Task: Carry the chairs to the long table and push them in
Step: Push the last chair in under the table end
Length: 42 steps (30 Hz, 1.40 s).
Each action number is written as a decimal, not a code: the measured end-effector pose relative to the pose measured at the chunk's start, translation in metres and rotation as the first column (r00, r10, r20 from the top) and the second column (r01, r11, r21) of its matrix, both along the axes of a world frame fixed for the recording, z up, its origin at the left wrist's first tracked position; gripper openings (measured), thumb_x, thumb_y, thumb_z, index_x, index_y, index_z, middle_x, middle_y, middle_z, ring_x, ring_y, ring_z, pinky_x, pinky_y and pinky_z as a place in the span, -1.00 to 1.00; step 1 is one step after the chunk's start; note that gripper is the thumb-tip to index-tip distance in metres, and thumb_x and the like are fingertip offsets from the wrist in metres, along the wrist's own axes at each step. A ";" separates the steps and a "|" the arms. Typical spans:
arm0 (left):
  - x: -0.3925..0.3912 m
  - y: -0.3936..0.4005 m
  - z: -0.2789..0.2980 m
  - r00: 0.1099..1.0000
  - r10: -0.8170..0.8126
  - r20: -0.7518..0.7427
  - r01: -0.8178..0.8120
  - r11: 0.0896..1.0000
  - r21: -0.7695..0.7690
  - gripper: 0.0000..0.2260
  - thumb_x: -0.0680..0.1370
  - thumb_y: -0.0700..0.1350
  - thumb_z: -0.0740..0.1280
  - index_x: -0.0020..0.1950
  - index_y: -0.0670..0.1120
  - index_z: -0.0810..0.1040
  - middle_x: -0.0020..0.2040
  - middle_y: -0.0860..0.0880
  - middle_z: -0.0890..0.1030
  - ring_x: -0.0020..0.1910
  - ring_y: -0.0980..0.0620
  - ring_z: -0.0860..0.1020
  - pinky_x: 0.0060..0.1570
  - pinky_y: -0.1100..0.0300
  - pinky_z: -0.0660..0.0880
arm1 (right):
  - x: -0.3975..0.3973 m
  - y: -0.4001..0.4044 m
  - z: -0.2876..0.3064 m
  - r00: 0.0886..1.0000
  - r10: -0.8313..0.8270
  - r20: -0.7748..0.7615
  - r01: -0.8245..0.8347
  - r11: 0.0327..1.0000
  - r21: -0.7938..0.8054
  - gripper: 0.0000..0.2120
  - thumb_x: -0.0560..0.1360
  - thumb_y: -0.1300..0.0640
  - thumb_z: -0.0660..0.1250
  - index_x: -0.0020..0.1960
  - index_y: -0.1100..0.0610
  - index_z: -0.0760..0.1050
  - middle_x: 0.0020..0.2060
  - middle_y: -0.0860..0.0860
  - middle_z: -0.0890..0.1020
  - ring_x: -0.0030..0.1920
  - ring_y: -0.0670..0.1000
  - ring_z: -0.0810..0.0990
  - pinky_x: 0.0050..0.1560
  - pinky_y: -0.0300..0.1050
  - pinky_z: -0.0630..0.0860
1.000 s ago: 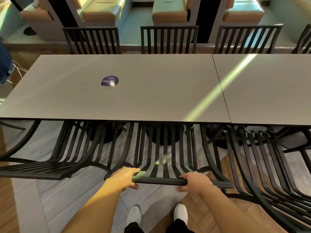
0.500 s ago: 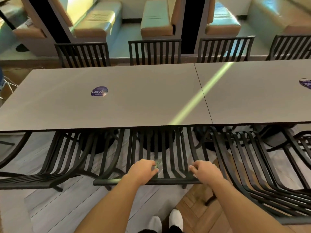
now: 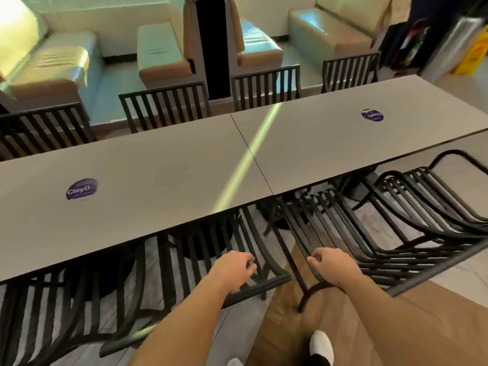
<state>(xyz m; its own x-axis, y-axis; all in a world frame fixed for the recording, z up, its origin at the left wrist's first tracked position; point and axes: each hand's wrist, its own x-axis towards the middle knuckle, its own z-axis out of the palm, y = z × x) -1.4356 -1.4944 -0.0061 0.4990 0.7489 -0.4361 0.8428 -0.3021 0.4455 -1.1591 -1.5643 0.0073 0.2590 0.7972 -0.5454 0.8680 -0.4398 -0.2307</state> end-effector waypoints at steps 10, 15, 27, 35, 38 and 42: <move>0.141 -0.002 -0.007 0.996 0.050 0.069 -0.050 0.999 0.004 -0.67 0.71 0.10 0.18 0.42 0.06 0.51 0.18 0.02 0.66 0.11 0.03 0.62 0.16 0.03 0.56 | 0.144 0.005 -0.026 0.997 0.065 -0.033 -0.067 0.997 -0.042 -0.76 0.64 -0.18 0.23 0.17 -0.10 0.56 -0.07 -0.15 0.65 -0.07 -0.12 0.59 -0.02 -0.11 0.55; 0.217 -0.027 -0.017 0.976 0.196 0.092 -0.198 0.980 0.010 -0.67 0.70 0.13 0.19 0.38 0.06 0.54 0.09 0.06 0.67 0.04 0.06 0.62 0.10 0.06 0.57 | 0.223 0.014 -0.032 0.975 0.209 -0.079 -0.213 0.976 -0.050 -0.86 0.64 -0.16 0.25 0.09 -0.15 0.54 -0.12 -0.18 0.62 -0.11 -0.18 0.57 -0.06 -0.16 0.52; 0.314 -0.099 -0.047 0.946 0.315 0.075 -0.312 0.949 -0.046 -0.67 0.67 0.18 0.20 0.36 0.12 0.54 0.07 0.12 0.65 -0.05 0.15 0.59 -0.03 0.21 0.54 | 0.320 -0.019 -0.043 0.937 0.342 -0.067 -0.347 0.933 -0.095 -0.73 0.66 -0.14 0.21 0.19 -0.04 0.57 0.02 -0.06 0.67 0.02 0.00 0.62 0.12 -0.02 0.58; 0.339 -0.114 -0.054 0.974 0.211 0.083 -0.204 0.975 -0.087 -0.68 0.67 0.18 0.21 0.33 0.10 0.57 0.10 0.08 0.67 0.00 0.12 0.62 0.09 0.10 0.61 | 0.347 -0.056 -0.049 0.972 0.228 -0.063 -0.231 0.971 -0.062 -0.78 0.66 -0.13 0.23 0.14 -0.06 0.58 -0.09 -0.11 0.65 -0.05 -0.05 0.61 0.04 -0.05 0.59; 0.352 -0.117 -0.052 0.981 0.185 0.056 -0.181 0.980 -0.079 -0.65 0.67 0.19 0.20 0.35 0.08 0.57 0.15 0.05 0.67 0.08 0.07 0.62 0.15 0.07 0.59 | 0.365 -0.066 -0.051 0.975 0.207 -0.081 -0.211 0.977 -0.042 -0.80 0.65 -0.13 0.25 0.11 -0.08 0.60 -0.17 -0.15 0.63 -0.12 -0.12 0.60 -0.07 -0.13 0.55; 0.376 -0.126 -0.057 0.983 0.183 0.027 -0.179 0.977 -0.119 -0.60 0.66 0.22 0.21 0.38 0.06 0.56 0.15 0.04 0.66 0.07 0.07 0.62 0.13 0.09 0.58 | 0.394 -0.072 -0.058 0.963 0.245 -0.109 -0.250 0.967 -0.037 -0.84 0.63 -0.16 0.27 0.07 -0.16 0.58 -0.18 -0.17 0.62 -0.14 -0.18 0.59 -0.04 -0.16 0.57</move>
